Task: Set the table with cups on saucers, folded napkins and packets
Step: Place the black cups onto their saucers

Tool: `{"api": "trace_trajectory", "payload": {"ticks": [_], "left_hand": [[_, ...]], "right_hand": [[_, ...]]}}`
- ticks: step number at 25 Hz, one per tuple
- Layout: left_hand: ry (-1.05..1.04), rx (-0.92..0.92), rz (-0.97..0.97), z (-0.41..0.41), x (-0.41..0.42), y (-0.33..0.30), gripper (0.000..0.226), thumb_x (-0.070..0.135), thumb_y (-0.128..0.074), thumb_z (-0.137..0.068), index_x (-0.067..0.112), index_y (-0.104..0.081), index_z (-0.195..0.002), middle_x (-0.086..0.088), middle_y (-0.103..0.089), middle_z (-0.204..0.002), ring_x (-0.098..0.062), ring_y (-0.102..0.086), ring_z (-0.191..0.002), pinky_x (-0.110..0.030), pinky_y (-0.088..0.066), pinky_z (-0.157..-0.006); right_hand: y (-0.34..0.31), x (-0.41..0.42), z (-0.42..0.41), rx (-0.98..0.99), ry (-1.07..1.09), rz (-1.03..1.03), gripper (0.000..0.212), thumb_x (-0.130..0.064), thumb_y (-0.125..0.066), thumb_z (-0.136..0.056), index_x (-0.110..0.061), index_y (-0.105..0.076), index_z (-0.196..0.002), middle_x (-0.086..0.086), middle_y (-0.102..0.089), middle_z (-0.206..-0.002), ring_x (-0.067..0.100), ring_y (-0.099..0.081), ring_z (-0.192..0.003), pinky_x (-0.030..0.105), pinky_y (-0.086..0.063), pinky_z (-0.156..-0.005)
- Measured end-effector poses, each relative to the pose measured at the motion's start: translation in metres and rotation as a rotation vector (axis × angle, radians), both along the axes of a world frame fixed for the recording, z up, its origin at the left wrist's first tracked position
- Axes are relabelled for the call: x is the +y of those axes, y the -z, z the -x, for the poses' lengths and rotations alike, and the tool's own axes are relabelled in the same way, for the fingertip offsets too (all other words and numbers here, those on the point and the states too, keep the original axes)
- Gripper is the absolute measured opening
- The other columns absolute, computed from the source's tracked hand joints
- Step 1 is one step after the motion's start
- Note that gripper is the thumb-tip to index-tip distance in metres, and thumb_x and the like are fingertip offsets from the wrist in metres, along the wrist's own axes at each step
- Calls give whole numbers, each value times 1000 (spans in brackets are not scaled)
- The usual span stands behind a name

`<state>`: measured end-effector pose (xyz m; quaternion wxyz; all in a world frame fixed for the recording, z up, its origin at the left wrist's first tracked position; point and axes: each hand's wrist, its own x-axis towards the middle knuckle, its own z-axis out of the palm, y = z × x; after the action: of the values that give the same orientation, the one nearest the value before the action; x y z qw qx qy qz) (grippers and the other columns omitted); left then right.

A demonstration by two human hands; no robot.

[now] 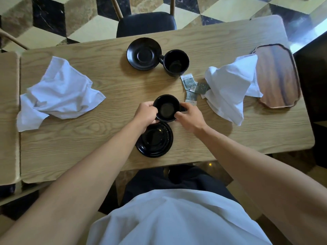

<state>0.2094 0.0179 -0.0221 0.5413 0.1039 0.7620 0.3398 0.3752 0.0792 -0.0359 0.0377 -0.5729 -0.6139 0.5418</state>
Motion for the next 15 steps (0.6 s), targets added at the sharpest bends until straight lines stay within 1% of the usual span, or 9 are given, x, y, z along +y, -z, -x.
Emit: {"api": "trace_trajectory", "payload": {"ticks": [2, 4, 6, 9, 11, 12, 14, 15], "left_hand": [[-33, 20, -9, 7, -10, -10, 40, -7, -45, -88, 21, -73, -91, -16, -73, -108, -28, -73, -95, -48, -63, -82], [-61, 19, -6, 12, -24, -16, 39, -5, -45, -88, 17, -76, -96, -18, -74, -108, -30, -73, -98, -48, -63, -81], [-87, 9, 11, 12, -45, -18, 38, -4, -45, -89, 14, -77, -100, -17, -74, -109, -30, -73, -101, -49, -63, -82], [-125, -26, 49, 7, -76, -17, 40, -2, -43, -93, 16, -75, -107, -11, -74, -112, -27, -71, -104, -49, -63, -84], [-129, -39, 71, 2, -92, -13, 41, -2, -41, -96, 13, -72, -117, -6, -72, -115, -22, -69, -103, -46, -62, -84], [-129, -41, 74, 1, -98, -11, 41, -2, -40, -96, 13, -70, -120, -3, -71, -113, -18, -68, -100, -44, -63, -83], [-139, -34, 74, -1, -106, -9, 42, -3, -41, -96, 15, -69, -122, 1, -69, -108, -7, -64, -91, -39, -63, -78], [-146, -34, 74, 0, -108, -7, 42, -3, -42, -96, 15, -69, -123, 1, -68, -111, -6, -62, -90, -39, -63, -78]], "right_hand": [[-6, -7, 3, 14, -28, -21, 55, -28, -62, -77, -23, -64, -133, 5, -62, -125, 23, -62, -116, 43, -50, -106], [-9, -17, 4, 29, -34, -32, 58, -29, -62, -77, -23, -62, -134, 4, -56, -128, 20, -58, -119, 42, -49, -106], [-9, -33, 3, 50, -42, -7, 57, -32, -63, -75, -23, -62, -131, 3, -53, -125, 19, -56, -119, 43, -54, -101], [-5, -57, -2, 48, -76, 44, 55, -42, -62, -69, -23, -62, -121, 0, -50, -120, 21, -58, -115, 43, -58, -92], [-1, -70, -5, 39, -90, 74, 53, -43, -62, -68, -22, -61, -117, 0, -50, -119, 24, -62, -111, 43, -60, -88], [2, -75, -6, 37, -93, 82, 52, -42, -63, -68, -22, -60, -116, 0, -49, -119, 24, -63, -109, 42, -61, -87], [5, -82, -6, 31, -102, 82, 51, -40, -63, -69, -22, -60, -116, -1, -49, -120, 22, -63, -107, 41, -61, -85], [7, -84, -5, 34, -97, 84, 49, -39, -64, -69, -22, -60, -116, 0, -49, -120, 21, -63, -106, 41, -62, -82]]}}
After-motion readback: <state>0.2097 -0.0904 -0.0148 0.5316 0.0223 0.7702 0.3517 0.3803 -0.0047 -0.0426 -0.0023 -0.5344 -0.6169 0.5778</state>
